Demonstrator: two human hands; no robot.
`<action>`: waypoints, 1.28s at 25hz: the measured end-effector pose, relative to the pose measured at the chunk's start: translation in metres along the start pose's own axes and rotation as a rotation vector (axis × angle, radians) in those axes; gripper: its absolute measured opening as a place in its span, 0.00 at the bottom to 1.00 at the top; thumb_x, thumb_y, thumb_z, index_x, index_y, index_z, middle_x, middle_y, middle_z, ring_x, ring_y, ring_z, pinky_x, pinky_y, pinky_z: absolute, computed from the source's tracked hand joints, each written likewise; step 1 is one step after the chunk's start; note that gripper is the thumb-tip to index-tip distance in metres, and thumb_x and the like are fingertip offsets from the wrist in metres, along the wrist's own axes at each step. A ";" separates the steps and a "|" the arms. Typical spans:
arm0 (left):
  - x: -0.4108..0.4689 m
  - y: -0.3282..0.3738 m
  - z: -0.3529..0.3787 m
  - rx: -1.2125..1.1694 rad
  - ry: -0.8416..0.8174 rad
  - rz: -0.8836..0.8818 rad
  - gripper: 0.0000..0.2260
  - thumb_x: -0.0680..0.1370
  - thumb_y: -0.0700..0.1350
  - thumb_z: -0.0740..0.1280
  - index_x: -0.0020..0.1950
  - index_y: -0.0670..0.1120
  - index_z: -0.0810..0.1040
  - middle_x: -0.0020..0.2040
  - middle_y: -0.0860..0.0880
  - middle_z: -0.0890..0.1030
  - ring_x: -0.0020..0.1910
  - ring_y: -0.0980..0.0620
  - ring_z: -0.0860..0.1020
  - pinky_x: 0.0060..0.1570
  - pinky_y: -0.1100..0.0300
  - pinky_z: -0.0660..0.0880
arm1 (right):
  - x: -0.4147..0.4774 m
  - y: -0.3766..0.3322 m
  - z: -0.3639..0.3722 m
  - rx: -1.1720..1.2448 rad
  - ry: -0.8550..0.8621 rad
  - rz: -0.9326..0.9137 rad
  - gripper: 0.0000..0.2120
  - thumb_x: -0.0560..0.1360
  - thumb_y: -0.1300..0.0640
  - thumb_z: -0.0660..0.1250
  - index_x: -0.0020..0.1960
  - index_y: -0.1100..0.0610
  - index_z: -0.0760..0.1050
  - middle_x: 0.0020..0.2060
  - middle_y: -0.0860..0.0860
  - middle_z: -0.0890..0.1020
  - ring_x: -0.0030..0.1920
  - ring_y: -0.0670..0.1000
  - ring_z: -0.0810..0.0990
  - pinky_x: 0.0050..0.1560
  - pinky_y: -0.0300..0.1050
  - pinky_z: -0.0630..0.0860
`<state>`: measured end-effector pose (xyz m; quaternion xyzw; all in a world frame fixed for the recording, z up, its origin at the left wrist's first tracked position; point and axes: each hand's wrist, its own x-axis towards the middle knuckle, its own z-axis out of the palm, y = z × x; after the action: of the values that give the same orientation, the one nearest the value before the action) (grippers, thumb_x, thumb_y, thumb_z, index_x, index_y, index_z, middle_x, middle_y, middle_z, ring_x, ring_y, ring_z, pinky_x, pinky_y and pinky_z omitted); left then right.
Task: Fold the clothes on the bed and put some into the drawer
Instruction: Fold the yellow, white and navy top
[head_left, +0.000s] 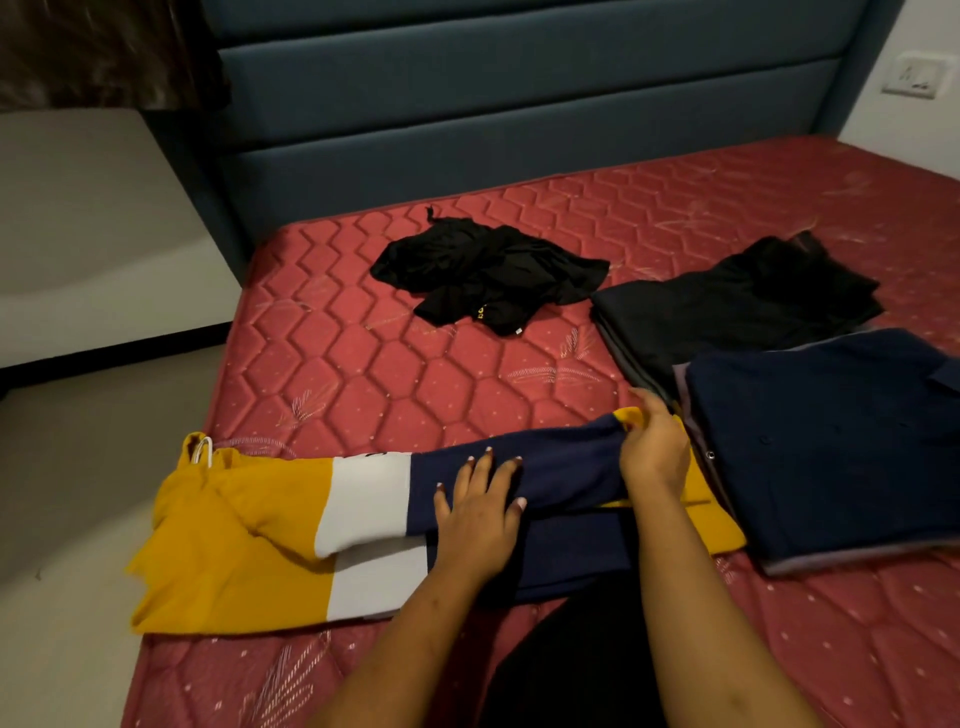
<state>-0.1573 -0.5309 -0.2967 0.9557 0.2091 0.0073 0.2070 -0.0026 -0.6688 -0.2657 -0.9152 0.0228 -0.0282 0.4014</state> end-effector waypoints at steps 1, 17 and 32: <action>0.002 -0.004 -0.002 0.009 -0.015 -0.021 0.23 0.82 0.56 0.54 0.77 0.60 0.54 0.79 0.53 0.50 0.77 0.51 0.46 0.72 0.39 0.45 | 0.003 0.004 -0.001 -0.068 -0.035 0.054 0.26 0.78 0.63 0.60 0.73 0.44 0.64 0.62 0.59 0.76 0.60 0.63 0.74 0.58 0.53 0.71; 0.018 -0.003 0.014 0.407 0.193 0.368 0.39 0.63 0.60 0.76 0.71 0.55 0.68 0.64 0.50 0.77 0.62 0.45 0.76 0.59 0.39 0.72 | 0.014 0.011 -0.007 0.205 -0.256 -0.062 0.23 0.73 0.72 0.56 0.53 0.50 0.81 0.53 0.52 0.82 0.53 0.55 0.80 0.50 0.43 0.75; 0.040 0.047 -0.003 0.388 0.326 0.254 0.15 0.58 0.38 0.78 0.36 0.49 0.75 0.29 0.51 0.75 0.29 0.48 0.75 0.29 0.58 0.69 | 0.044 0.036 -0.045 -0.244 -0.544 -0.228 0.30 0.77 0.65 0.56 0.76 0.45 0.60 0.76 0.50 0.62 0.73 0.56 0.65 0.71 0.50 0.64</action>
<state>-0.1025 -0.5526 -0.2776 0.9822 0.1158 0.1465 -0.0189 0.0370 -0.7289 -0.2610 -0.9273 -0.1848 0.1756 0.2742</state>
